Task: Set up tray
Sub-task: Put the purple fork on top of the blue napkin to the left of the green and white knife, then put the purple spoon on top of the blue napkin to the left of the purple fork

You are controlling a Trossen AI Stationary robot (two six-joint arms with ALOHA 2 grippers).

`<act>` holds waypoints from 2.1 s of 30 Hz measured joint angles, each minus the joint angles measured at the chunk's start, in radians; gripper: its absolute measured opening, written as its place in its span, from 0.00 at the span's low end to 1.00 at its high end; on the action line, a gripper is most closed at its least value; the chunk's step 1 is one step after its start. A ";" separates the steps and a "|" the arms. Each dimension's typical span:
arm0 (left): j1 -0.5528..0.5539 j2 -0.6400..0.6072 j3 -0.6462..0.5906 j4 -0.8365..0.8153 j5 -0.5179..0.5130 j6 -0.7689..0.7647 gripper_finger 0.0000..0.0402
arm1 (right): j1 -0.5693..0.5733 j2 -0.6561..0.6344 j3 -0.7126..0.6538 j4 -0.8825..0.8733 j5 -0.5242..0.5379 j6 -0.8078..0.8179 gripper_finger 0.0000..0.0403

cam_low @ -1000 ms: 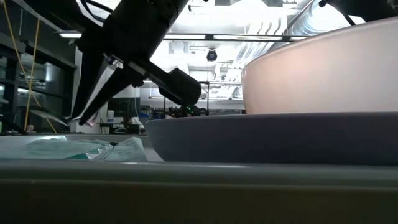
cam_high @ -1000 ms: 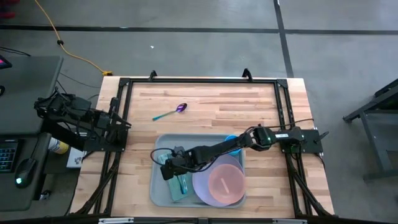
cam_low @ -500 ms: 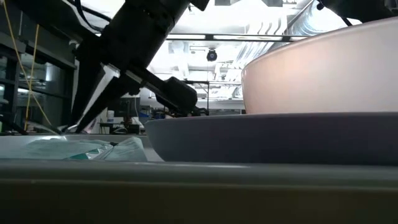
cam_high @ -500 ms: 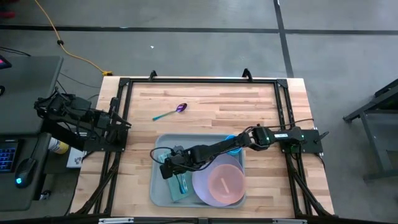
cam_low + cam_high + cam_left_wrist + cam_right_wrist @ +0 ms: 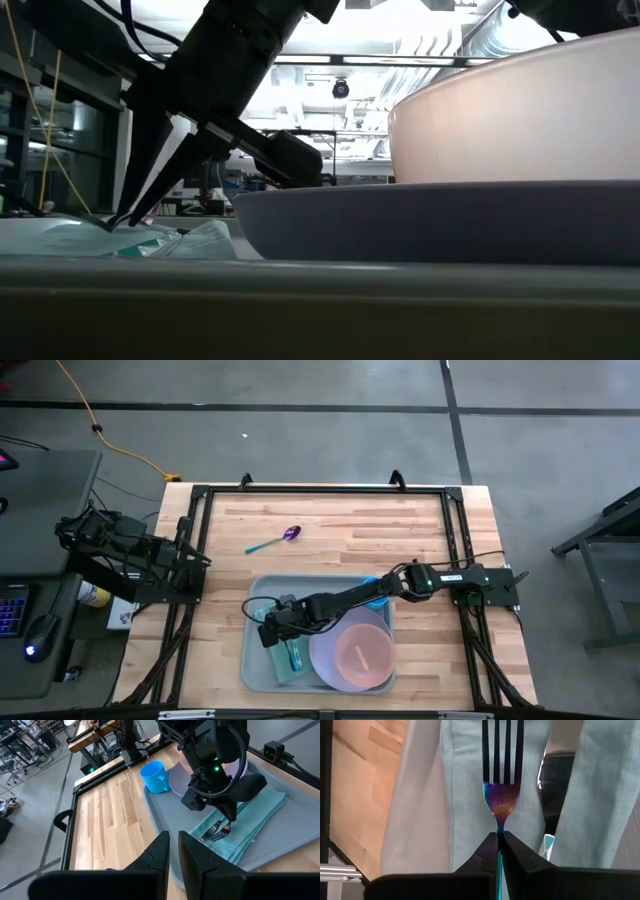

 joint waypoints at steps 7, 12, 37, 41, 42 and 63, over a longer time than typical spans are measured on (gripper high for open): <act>0.000 0.000 0.000 0.000 0.004 0.000 0.18 | -0.001 0.000 0.000 0.000 0.000 0.000 0.00; 0.000 0.000 0.000 -0.001 0.004 0.000 0.18 | 0.000 0.000 0.000 -0.001 -0.020 -0.007 0.00; 0.000 0.000 0.000 -0.023 0.007 0.000 0.18 | -0.018 0.001 -0.001 0.117 0.022 -0.100 0.20; 0.000 0.000 0.000 -0.023 0.007 0.000 0.18 | -0.038 -0.004 -0.001 0.181 0.026 -0.192 0.18; 0.000 0.000 0.000 -0.023 0.007 0.000 0.18 | -0.043 -0.007 -0.001 0.192 0.030 -0.213 0.18; 0.000 -0.004 -0.001 0.014 -0.110 -0.008 0.18 | -0.136 -0.433 0.000 -0.320 0.415 -0.615 0.03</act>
